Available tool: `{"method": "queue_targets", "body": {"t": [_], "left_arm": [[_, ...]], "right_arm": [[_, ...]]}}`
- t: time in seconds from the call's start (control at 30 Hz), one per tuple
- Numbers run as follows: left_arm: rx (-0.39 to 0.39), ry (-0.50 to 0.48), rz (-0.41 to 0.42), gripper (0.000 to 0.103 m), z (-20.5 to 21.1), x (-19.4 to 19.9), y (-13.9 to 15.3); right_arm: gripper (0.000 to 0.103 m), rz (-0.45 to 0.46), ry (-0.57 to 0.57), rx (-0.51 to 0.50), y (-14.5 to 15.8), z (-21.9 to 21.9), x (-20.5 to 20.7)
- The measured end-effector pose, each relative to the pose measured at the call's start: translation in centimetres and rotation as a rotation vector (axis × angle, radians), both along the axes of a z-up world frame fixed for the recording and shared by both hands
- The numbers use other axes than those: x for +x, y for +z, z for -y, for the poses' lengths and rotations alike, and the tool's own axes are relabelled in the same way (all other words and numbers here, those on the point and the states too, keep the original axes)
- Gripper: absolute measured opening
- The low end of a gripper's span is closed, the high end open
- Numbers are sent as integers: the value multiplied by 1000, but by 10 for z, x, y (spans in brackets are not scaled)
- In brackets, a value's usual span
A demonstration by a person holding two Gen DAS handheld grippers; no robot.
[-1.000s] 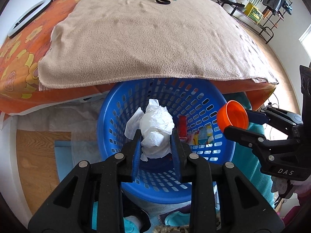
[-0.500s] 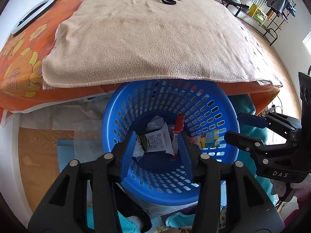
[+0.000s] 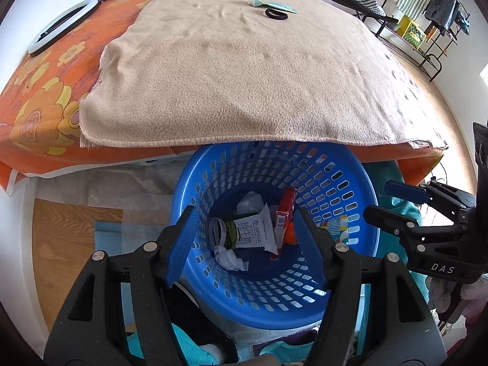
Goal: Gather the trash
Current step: 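Move the left tool to the black hair tie while the right tool reaches the blue tube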
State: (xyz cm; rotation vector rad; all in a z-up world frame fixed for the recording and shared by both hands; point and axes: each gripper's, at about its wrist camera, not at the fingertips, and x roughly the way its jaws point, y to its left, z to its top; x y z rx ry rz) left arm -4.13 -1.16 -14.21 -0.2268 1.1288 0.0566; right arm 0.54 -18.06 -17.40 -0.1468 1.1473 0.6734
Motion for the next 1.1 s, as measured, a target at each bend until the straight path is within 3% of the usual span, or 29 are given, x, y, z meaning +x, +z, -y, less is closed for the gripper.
{"method": "queue_targets", "body": {"t": [0.1,0.5,0.87,1.1], "left_arm": [[-1,0,5,66,0,1,1],[-12,-22,47,66,6,27,28],[23,-41,150,66,1,104,67],[-8,-38,215,65,-14,157,82]], "right_arm": [[70,10,-17,4,3,4,4],[71,75,-75,56,32,25,33],[72,160,-122,123,73,45,85],[72,205,-140,189,89,56,118]]}}
